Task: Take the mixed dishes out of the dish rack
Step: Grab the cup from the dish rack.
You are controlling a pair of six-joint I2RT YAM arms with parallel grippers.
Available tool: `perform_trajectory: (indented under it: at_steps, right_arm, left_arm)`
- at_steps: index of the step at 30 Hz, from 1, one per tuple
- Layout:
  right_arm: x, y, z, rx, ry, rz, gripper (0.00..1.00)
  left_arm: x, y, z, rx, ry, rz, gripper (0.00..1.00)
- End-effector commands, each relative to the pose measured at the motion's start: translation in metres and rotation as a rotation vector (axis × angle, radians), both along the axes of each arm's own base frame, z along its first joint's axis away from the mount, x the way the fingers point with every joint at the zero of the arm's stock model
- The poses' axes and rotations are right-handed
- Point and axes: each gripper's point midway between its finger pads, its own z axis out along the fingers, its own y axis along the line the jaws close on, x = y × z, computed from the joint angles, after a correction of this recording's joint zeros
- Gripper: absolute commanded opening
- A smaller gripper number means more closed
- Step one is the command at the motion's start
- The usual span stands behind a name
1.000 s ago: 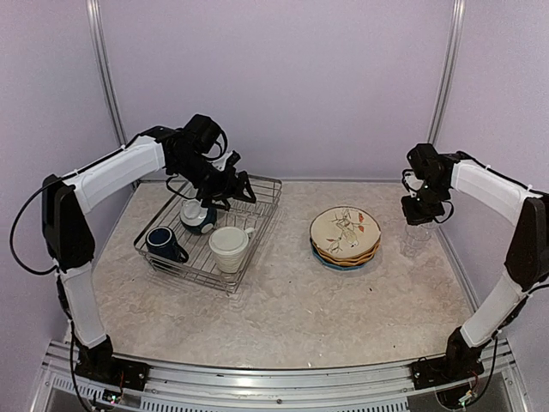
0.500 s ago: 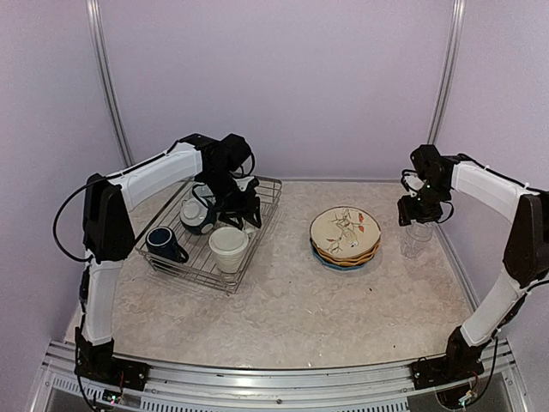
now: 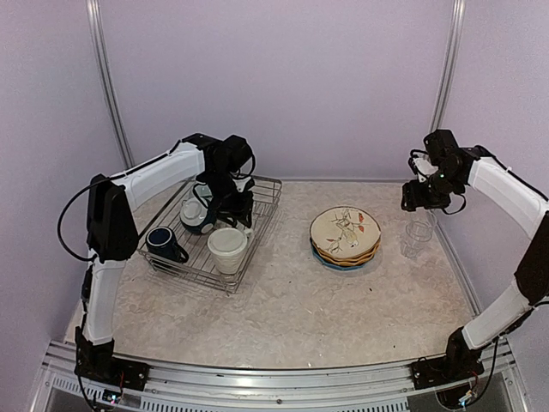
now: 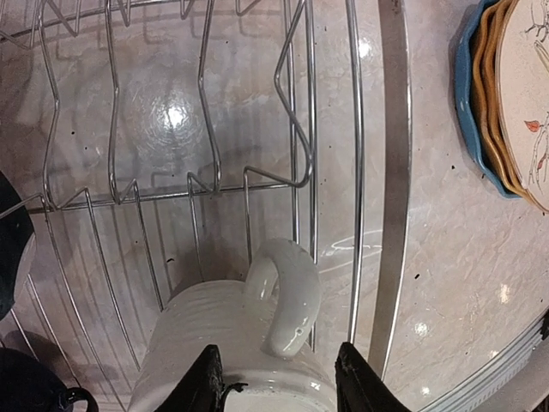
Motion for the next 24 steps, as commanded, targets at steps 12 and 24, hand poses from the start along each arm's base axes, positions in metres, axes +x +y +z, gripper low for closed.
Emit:
perform_trajectory:
  at_steps: [12,24]
  right_arm:
    - [0.000,0.012,0.048,0.050,-0.103,0.039,0.71]
    - [0.005,0.044,0.064,0.119,-0.150,0.108,0.71]
  left_arm:
    - [-0.020,0.008,-0.064,0.202,0.115,-0.138,0.40]
    - [-0.033,0.022,-0.084,0.253,0.157,-0.143,0.19]
